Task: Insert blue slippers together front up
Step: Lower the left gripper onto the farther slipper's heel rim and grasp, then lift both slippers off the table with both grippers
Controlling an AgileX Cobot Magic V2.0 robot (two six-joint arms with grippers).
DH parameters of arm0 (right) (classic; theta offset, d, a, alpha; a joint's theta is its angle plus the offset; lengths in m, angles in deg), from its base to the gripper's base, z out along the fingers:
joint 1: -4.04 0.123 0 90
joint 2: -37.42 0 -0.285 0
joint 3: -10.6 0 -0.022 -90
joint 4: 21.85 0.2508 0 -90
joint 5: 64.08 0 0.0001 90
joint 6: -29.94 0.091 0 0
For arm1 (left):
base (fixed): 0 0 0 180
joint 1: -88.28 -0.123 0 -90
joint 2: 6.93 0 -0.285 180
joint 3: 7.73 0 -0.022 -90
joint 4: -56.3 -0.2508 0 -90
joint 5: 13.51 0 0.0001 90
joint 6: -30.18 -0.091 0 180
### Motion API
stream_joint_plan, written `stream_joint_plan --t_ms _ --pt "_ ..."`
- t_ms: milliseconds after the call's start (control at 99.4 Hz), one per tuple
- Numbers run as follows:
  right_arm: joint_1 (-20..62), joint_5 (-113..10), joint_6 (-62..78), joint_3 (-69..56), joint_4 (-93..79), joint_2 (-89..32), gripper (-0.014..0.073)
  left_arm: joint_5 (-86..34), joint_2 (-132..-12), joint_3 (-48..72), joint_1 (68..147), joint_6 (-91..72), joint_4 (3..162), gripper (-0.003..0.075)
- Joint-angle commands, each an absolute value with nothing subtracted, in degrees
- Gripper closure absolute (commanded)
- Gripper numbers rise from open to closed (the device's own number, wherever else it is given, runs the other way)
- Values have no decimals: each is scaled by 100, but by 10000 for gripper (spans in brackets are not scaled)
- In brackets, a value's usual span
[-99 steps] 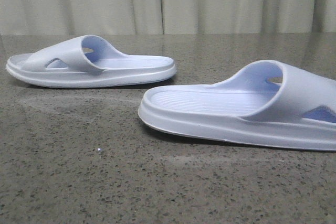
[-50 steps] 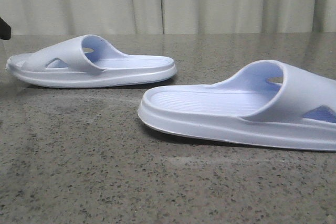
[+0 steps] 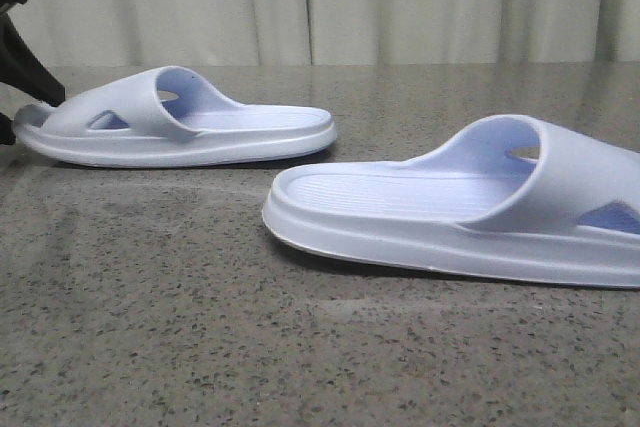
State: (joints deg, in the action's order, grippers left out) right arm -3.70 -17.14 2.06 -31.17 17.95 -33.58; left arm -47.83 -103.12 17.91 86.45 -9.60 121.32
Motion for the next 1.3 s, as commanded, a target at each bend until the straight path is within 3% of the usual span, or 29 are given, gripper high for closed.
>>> stream_joint_plan --t_ms 0,181,251,322,422,996,1287 --pt "-382 -1873 85 -2985 1792 -3311 694 -4731 -10268 1619 8646 -1119 12584 368" --pt "-382 -1873 85 -2985 1792 -3311 694 -4969 -10384 1619 8646 -1707 13192 374" --pt "-382 -1873 85 -2985 1781 -3311 694 -4978 -10384 1619 8646 -1708 13192 412" --pt "-382 -1866 85 -2985 1781 -3311 694 -5042 -10384 1619 8646 -1708 13192 505" --pt "-382 -1866 85 -2985 1769 -3311 694 -5180 -10384 1619 8636 -1762 13158 708" --pt "-382 -1841 85 -2123 1945 -2894 694 -5545 -9046 1938 7974 -1779 12874 705" --pt "-382 -1791 85 -1402 2596 -2719 694 -6225 -8944 1949 7436 -1779 13113 705"
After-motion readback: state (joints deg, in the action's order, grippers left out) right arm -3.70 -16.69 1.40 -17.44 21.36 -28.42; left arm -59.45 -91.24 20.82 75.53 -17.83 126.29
